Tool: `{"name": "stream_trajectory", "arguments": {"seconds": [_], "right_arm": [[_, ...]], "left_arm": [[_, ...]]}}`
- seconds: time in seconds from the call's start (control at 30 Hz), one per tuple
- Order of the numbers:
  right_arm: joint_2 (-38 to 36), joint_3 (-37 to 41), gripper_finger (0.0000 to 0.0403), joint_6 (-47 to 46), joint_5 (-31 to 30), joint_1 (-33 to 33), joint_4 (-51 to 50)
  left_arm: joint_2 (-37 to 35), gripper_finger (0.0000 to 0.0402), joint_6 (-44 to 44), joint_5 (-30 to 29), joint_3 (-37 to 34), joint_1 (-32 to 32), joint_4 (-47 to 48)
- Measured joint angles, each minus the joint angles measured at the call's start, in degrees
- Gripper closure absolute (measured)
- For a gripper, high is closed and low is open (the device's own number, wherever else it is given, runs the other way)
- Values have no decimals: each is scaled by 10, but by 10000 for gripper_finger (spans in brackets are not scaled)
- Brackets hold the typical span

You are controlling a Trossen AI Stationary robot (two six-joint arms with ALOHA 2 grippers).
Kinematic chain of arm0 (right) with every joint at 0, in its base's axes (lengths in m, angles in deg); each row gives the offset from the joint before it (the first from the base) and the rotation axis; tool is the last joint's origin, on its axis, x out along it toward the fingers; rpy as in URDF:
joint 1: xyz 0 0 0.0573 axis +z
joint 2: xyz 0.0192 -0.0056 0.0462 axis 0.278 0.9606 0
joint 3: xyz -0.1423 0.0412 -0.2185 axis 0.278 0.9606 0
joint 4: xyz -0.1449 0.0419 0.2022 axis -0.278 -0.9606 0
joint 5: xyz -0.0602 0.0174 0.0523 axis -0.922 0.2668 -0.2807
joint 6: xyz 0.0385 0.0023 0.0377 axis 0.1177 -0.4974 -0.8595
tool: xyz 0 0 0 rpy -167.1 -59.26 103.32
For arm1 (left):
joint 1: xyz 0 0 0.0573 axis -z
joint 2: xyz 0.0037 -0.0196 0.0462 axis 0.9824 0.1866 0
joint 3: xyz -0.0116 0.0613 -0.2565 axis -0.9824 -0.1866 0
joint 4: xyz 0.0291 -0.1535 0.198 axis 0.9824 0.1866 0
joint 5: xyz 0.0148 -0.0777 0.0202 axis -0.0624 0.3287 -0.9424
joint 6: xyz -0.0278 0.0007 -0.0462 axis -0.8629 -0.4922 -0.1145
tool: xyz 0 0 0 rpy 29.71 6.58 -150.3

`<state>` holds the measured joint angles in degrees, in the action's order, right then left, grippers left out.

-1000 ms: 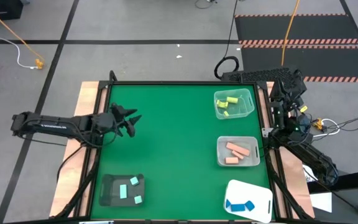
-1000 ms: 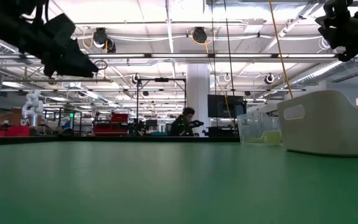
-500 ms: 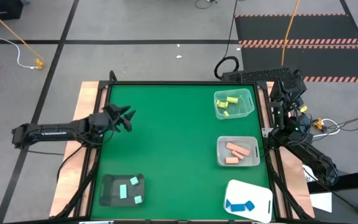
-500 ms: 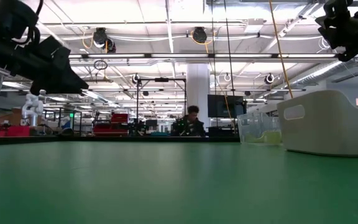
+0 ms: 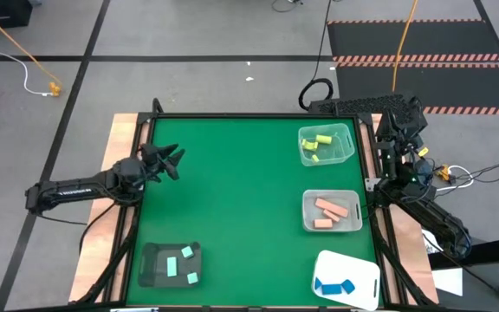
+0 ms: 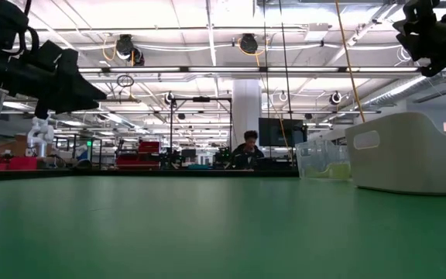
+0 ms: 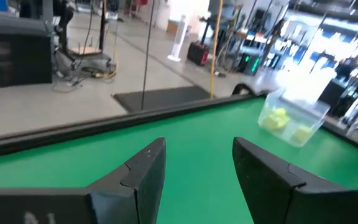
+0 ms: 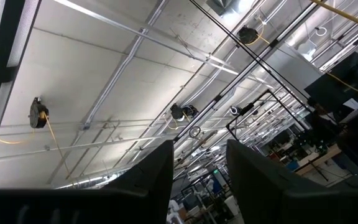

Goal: Sort & place blocks by color
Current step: Return to Home Position

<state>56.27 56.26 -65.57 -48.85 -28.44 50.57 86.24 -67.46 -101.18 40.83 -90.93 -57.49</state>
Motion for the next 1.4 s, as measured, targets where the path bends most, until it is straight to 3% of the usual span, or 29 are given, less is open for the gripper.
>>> {"name": "stream_trajectory", "arguments": {"seconds": [0.2,0.3,0.43,0.67,1.4], "right_arm": [[0,0,264,0,0,0,0],[0,0,264,0,0,0,0],[0,0,264,0,0,0,0],[1,0,264,0,0,0,0],[1,0,264,0,0,0,0]], "left_arm": [[-56,215,5,2,0,-36,-38],[-96,215,23,2,-15,-66,-103],[-98,215,25,3,-19,-99,-141],[-98,215,27,3,-19,-128,-126],[-95,215,26,3,-19,-128,-121]]}}
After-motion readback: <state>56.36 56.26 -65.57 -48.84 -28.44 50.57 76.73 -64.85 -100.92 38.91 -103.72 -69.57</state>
